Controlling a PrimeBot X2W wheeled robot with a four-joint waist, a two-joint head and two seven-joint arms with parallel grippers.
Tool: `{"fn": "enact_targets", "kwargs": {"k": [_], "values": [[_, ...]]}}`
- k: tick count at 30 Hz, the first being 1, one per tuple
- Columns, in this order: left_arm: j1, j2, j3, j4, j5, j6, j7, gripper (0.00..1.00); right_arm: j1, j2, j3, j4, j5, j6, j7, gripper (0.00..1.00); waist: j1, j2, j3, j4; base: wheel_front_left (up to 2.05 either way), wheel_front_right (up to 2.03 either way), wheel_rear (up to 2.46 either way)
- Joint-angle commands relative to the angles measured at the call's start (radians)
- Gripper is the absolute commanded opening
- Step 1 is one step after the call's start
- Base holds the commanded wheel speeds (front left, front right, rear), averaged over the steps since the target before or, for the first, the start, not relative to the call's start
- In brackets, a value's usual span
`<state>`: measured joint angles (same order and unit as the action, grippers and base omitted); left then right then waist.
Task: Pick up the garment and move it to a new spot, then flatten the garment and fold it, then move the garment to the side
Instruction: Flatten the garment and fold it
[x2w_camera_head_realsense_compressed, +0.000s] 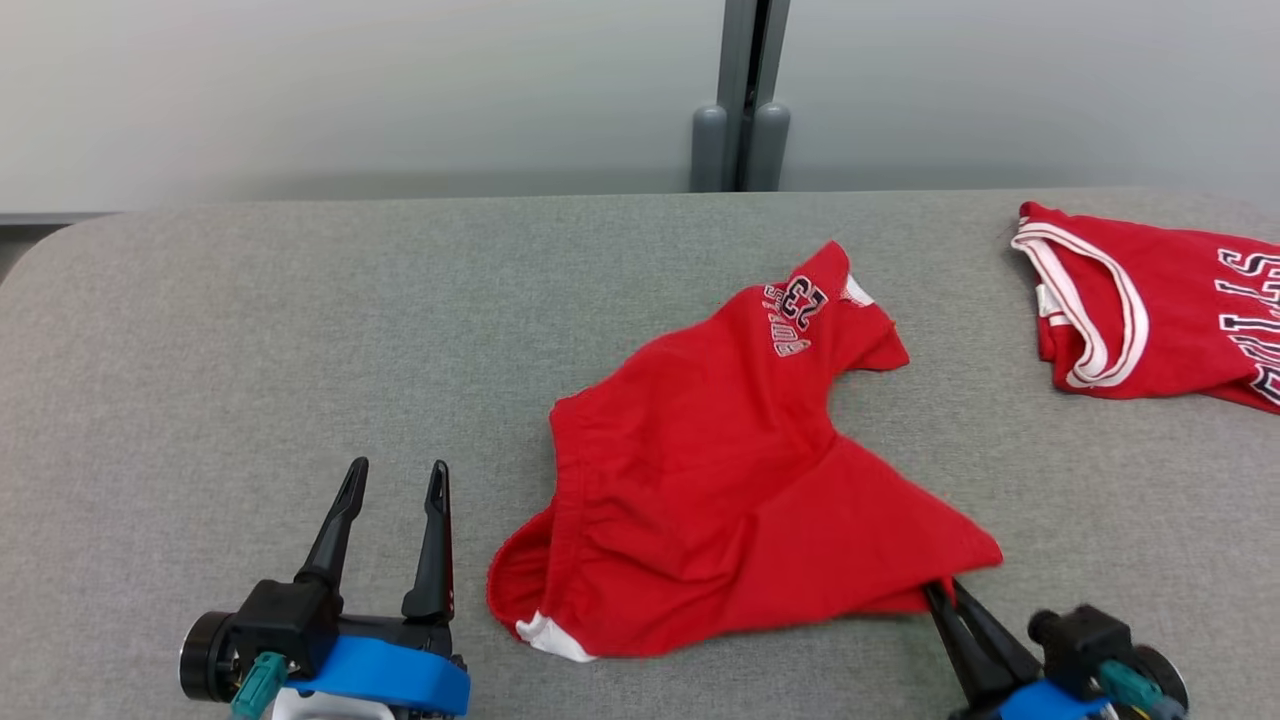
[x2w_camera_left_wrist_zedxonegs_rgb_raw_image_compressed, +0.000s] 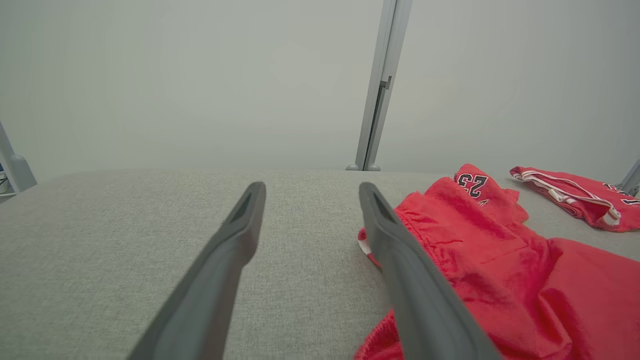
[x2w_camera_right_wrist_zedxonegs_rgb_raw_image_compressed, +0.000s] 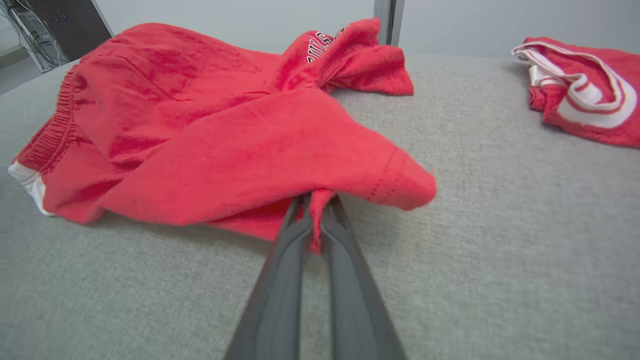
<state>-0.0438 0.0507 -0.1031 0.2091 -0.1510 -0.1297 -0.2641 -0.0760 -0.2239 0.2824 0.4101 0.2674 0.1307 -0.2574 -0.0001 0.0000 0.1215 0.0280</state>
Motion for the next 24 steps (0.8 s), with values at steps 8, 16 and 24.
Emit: {"fn": "enact_targets", "kwargs": {"k": [8, 16, 24], "values": [[0.015, 0.0, 0.003, 0.001, -0.001, -0.001, 0.0, 1.0, 0.173, -0.028, -0.023, -0.169, 0.034, 0.0, 0.096, 0.0, 0.0001, 0.0, -0.02, -0.028, 0.0, 0.0, 0.0], [0.022, 0.0, -0.001, 0.005, 0.004, -0.001, 0.0, 1.0, 0.208, -0.034, -0.119, -0.202, -0.008, 0.0, 0.079, 1.0, 0.0001, 0.0, -0.037, -0.037, 0.0, 0.0, 0.0], [0.035, 0.0, 0.008, 0.0, 0.015, -0.001, 0.0, 1.0, 0.16, -0.001, -0.228, -0.27, -0.036, 0.0, 0.015, 1.0, 0.0001, 0.0, -0.05, -0.041, 0.0, 0.0, 0.0]]}}
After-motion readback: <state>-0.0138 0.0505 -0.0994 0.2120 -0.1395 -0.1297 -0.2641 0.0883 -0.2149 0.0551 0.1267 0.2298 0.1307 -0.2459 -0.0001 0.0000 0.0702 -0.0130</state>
